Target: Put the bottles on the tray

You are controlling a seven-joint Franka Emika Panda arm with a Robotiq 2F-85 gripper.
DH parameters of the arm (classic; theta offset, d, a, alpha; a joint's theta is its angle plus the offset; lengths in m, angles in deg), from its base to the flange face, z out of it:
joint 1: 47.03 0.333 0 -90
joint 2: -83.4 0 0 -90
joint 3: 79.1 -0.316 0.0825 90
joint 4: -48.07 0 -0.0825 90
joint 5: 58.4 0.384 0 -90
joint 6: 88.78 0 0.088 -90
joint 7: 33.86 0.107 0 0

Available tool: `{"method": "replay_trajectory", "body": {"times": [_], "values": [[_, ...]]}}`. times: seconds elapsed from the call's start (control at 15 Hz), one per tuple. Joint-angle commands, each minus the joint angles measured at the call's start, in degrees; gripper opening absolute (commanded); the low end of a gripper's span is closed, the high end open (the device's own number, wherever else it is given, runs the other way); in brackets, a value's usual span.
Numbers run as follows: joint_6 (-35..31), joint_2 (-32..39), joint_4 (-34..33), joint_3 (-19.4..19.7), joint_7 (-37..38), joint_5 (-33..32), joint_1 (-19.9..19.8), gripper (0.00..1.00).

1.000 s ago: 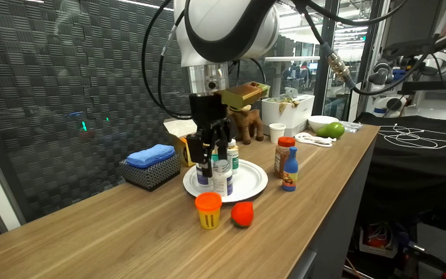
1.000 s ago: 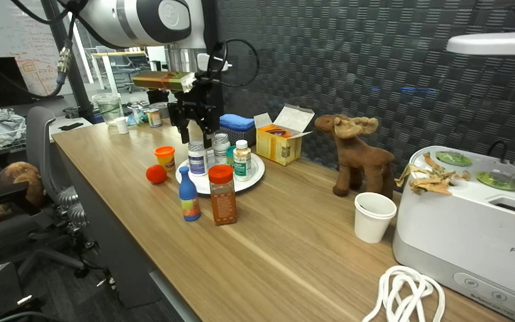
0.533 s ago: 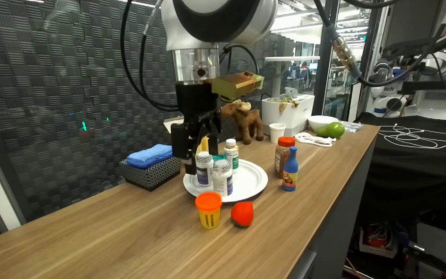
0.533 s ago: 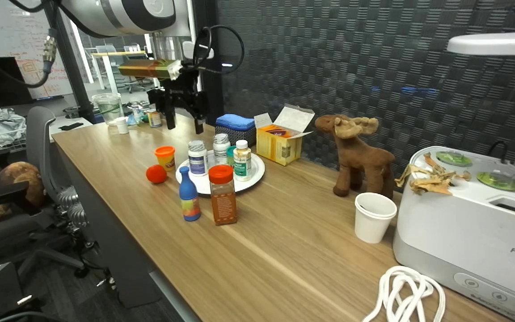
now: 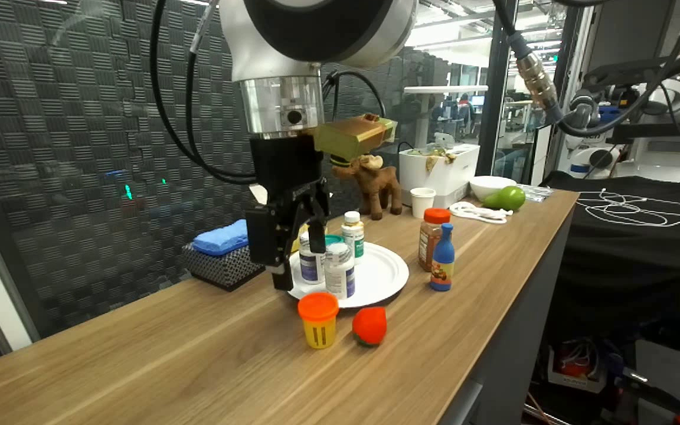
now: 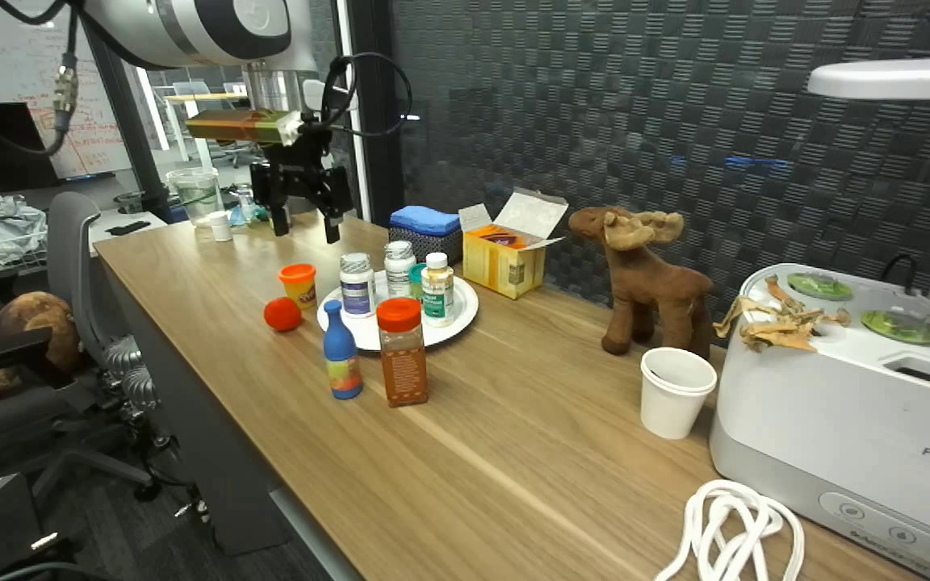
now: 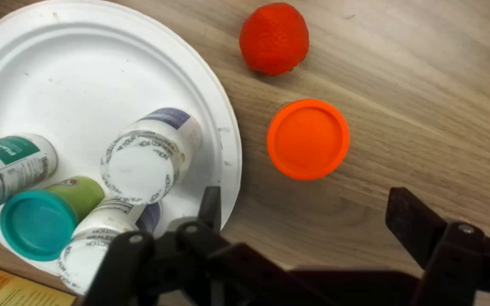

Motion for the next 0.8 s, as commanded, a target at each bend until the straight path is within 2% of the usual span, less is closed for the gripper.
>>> {"method": "replay_trajectory", "body": {"times": [0.0, 0.2, 0.73], "values": [[2.69, -0.76, 0.97, -0.59, -0.83, 0.88, 0.35, 1.00], [4.74, -0.05, 1.65, -0.96, -1.84, 1.22, 0.27, 1.00], [3.62, 3.12, 1.25, -1.03, -6.20, 0.80, 0.05, 1.00]]}}
